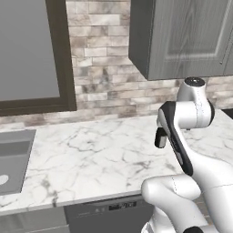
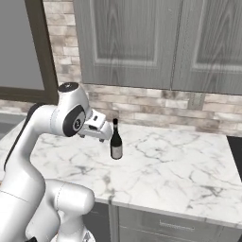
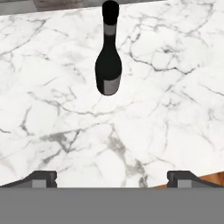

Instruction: Move the drinks to the dining counter.

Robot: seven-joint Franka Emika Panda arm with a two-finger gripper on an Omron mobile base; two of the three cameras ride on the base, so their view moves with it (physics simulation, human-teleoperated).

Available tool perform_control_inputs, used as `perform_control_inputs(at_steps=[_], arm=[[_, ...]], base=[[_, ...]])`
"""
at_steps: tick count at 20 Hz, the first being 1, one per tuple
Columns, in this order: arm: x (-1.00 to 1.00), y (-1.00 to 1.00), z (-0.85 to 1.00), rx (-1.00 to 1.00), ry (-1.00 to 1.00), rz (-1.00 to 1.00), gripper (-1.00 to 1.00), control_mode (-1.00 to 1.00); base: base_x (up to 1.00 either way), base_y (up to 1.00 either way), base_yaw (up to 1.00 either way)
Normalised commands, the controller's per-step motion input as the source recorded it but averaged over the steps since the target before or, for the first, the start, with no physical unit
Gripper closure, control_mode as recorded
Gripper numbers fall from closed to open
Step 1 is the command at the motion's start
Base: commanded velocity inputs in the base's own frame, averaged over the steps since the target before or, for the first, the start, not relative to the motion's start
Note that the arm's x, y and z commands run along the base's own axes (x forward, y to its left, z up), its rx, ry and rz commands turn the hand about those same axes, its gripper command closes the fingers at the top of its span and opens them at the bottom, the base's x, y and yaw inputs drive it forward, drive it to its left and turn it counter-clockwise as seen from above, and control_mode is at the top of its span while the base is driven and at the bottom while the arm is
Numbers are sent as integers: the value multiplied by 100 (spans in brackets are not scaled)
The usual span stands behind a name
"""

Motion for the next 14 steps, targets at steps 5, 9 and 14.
perform_control_inputs(at_steps=[5, 9, 14], arm=[[0, 0, 0, 0, 0, 0, -100, 100], [0, 0, 0, 0, 0, 0, -100, 100], [0, 0, 0, 0, 0, 0, -100, 100]], base=[[72, -40, 4], [85, -45, 6], [98, -43, 29]])
